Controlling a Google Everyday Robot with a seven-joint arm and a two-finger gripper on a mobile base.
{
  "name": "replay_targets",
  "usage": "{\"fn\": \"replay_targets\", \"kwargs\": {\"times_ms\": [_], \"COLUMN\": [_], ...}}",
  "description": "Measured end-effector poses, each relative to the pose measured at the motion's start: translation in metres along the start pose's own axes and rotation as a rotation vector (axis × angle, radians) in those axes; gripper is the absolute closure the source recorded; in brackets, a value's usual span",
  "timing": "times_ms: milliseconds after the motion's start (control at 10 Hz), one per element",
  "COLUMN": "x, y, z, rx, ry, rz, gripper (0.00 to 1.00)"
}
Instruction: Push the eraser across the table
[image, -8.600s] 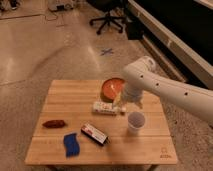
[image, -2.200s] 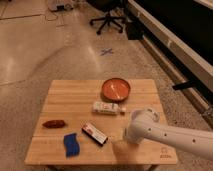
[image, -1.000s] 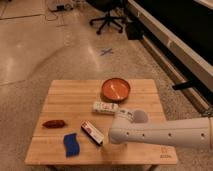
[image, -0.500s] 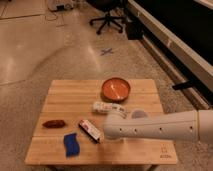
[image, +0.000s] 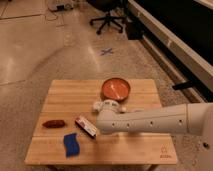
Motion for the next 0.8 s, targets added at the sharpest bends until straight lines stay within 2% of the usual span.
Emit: {"fn": "replay_targets", "kwargs": {"times_ms": [500,800], "x": [0.020,0.026], "y": [-0.019,-0.020], "z": [-0.002,-0.011], "rx": [-0.010,0.007], "ry": [0.012,0.027], "rz": [-0.050,-0.051], "gripper": [0.20,0.20]}}
